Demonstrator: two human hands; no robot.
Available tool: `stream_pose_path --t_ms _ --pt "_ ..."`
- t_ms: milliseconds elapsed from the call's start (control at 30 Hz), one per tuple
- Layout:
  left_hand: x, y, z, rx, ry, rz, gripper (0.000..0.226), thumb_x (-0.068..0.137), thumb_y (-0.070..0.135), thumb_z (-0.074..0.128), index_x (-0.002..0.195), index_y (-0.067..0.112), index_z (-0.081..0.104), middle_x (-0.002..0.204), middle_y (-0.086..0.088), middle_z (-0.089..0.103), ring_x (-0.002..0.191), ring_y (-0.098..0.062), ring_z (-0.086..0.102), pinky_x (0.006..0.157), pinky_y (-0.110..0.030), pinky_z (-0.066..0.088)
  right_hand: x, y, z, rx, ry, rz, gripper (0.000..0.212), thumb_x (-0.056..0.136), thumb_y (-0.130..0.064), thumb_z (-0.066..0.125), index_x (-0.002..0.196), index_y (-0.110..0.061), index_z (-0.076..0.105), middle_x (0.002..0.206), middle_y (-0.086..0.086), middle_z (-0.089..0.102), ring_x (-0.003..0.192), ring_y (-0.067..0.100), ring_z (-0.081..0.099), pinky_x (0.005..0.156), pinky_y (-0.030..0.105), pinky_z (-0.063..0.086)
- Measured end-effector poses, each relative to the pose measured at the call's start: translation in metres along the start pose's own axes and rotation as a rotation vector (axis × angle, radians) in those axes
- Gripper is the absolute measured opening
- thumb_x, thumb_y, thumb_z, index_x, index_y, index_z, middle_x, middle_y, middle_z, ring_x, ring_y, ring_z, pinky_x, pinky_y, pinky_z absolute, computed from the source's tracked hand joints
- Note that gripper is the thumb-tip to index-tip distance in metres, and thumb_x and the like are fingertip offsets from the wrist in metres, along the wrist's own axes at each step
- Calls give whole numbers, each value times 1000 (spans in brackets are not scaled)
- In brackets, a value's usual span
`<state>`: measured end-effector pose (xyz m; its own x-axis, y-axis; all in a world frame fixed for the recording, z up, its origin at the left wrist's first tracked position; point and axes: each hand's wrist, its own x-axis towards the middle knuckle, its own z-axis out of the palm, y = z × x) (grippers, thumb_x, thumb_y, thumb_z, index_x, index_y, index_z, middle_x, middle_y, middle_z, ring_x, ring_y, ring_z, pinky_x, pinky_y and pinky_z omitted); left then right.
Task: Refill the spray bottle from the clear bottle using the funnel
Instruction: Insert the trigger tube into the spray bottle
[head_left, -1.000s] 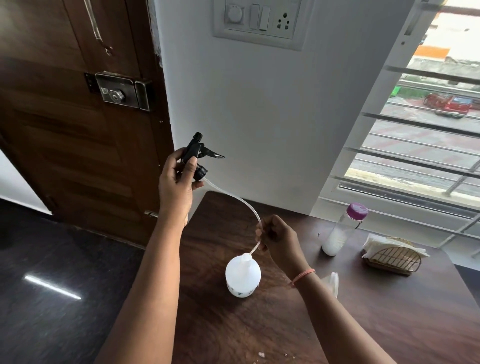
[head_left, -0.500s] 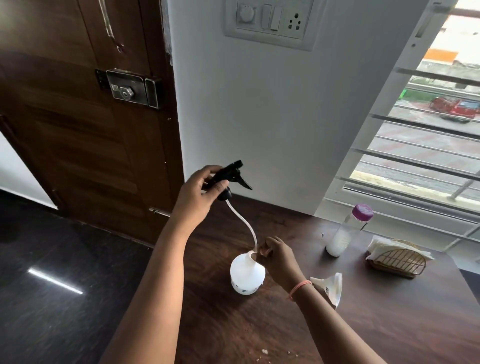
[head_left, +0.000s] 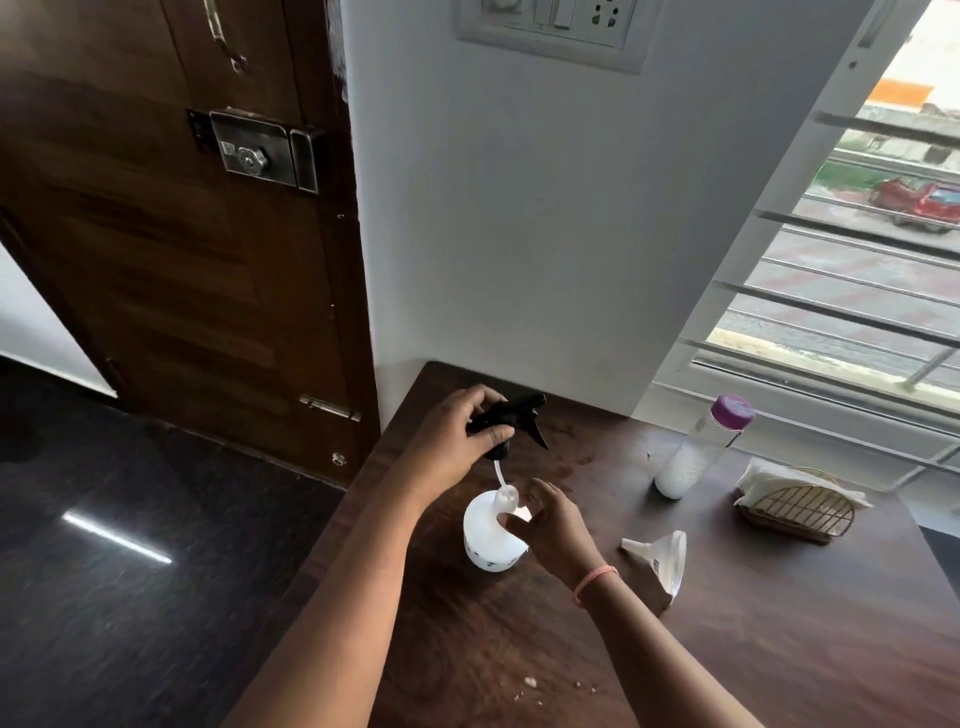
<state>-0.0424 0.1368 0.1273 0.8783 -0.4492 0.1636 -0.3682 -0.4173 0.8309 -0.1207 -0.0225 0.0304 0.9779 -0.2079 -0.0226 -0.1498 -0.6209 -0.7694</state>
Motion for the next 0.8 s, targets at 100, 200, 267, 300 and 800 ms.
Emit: stream_pose_path --t_ms 100,200,267,300,800 --pt "-8 -5 7 -15 -47 -40 23 83 27 70 103 25 61 92 15 55 77 0 53 61 -4 39 -4 6 10 47 32 17 30 76 -25 76 100 -34 60 95 -12 60 81 3 55 66 13 40" --pt "-15 -18 19 34 -64 -61 23 82 28 70 104 21 65 94 7 55 81 -5 54 64 -7 37 -6 9 19 53 70 41 39 77 -25 76 112 -29 59 102 -12 59 72 4 52 64 15 39" --pt "-20 -29 30 73 -59 -83 23 81 29 71 101 19 67 89 6 53 77 -6 53 63 -8 36 -7 12 25 74 72 49 44 77 -24 76 118 -25 58 109 -12 58 84 6 54 72 17 39" --pt "-22 -33 38 76 -49 -92 22 80 29 73 99 19 67 86 8 51 76 -6 53 64 -11 37 -8 13 27 80 70 43 45 78 -23 76 119 -23 58 111 -11 57 94 6 54 77 16 38" --pt "-35 -61 79 -209 43 -86 19 79 45 67 94 33 63 95 8 64 92 -6 63 86 -38 53 -4 20 28 133 123 115 55 76 -3 69 126 -19 53 127 0 50 116 17 50 90 20 38"
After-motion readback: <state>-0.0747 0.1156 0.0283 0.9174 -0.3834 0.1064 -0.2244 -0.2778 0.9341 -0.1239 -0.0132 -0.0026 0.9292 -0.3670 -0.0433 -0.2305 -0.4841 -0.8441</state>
